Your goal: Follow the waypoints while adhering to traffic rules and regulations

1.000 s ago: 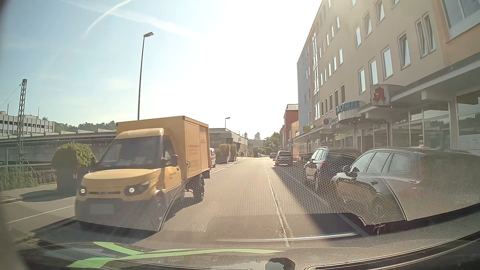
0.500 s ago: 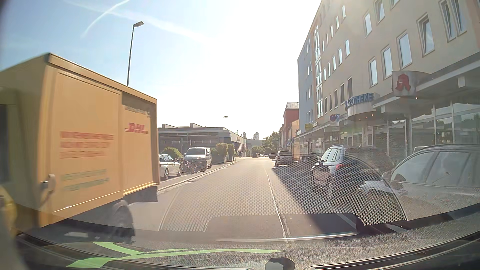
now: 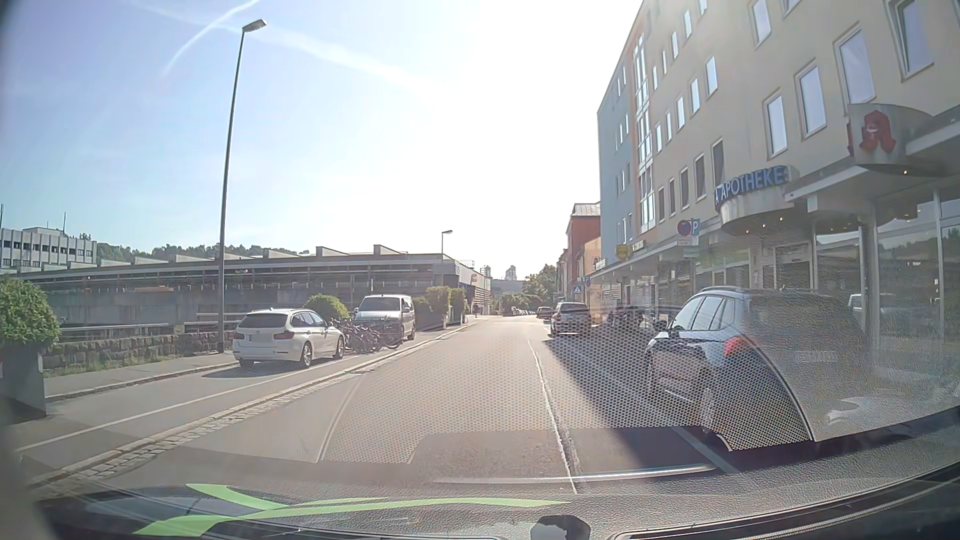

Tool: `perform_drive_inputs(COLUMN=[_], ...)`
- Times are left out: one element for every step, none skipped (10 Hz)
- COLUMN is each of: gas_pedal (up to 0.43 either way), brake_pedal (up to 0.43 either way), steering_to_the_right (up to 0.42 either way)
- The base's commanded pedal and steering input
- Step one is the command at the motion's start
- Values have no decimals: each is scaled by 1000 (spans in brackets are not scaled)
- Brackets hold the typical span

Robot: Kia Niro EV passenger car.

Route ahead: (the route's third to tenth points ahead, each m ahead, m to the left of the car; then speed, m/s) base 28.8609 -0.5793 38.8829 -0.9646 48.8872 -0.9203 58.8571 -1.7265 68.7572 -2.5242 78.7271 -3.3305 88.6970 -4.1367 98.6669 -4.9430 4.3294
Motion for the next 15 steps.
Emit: perform_drive_inputs(gas_pedal=[47, 47, 47, 47, 47, 47, 47, 47, 47, 47, 47, 47, 47, 47, 47], brake_pedal=[0, 0, 0, 0, 0, 0, 0, 0, 0, 0, 0, 0, 0, 0, 0], steering_to_the_right=[3, 3, 3, 3, 3, 3, 2, 2, 2, 2, 2, 2, 2, 2, -2])
